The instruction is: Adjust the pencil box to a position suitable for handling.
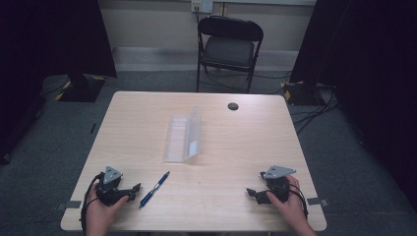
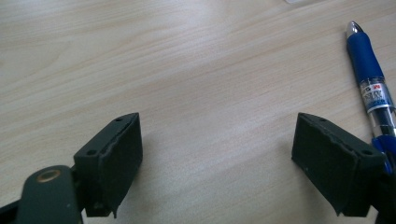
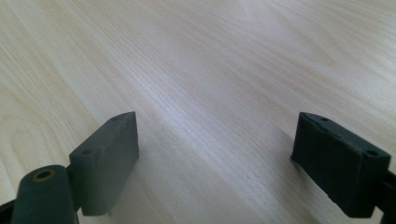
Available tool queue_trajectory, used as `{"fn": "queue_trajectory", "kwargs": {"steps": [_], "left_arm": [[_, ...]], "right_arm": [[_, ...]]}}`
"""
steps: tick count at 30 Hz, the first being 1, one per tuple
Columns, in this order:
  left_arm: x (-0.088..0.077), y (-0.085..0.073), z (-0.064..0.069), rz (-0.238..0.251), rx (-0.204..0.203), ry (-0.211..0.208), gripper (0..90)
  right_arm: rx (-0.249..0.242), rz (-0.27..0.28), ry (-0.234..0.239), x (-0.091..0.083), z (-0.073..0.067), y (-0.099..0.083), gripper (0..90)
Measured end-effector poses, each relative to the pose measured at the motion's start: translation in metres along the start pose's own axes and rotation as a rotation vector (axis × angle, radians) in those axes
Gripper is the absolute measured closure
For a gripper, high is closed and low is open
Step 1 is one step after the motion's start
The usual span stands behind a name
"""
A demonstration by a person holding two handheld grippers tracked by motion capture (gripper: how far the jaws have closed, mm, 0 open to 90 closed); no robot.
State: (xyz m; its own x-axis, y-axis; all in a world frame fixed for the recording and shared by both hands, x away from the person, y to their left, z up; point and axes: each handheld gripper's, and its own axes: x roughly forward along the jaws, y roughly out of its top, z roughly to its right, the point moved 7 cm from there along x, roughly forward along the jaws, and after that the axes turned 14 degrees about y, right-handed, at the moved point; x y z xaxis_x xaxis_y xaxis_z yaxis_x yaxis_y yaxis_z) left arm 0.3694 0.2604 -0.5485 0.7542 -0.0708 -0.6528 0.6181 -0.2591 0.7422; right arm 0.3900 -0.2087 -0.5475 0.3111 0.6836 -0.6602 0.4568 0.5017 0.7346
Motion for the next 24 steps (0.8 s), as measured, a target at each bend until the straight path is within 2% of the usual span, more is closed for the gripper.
{"fn": "queue_trajectory", "kwargs": {"steps": [3, 7, 14, 18, 22, 24], "left_arm": [[0.002, 0.005, 0.004, 0.009, -0.034, -0.028, 18.0], [0.007, 0.012, 0.012, 0.004, -0.017, -0.038, 20.4], [0.016, 0.029, 0.027, 0.021, -0.018, -0.072, 23.2], [0.021, 0.038, 0.033, 0.022, -0.016, -0.075, 23.3], [0.03, 0.055, 0.041, 0.045, -0.031, -0.082, 23.1], [0.031, 0.059, 0.042, 0.046, -0.024, -0.08, 23.2]], "right_arm": [[0.0, 0.001, 0.003, 0.0, 0.0, 0.0, 13.6], [0.0, -0.001, 0.001, 0.0, 0.0, 0.0, 13.6], [0.0, 0.001, 0.003, 0.0, 0.0, 0.0, 13.6], [0.0, 0.0, 0.001, 0.0, 0.0, 0.0, 13.6], [0.0, 0.001, 0.003, 0.0, 0.0, 0.0, 13.6], [0.0, 0.0, 0.001, 0.0, 0.0, 0.0, 13.6]]}}
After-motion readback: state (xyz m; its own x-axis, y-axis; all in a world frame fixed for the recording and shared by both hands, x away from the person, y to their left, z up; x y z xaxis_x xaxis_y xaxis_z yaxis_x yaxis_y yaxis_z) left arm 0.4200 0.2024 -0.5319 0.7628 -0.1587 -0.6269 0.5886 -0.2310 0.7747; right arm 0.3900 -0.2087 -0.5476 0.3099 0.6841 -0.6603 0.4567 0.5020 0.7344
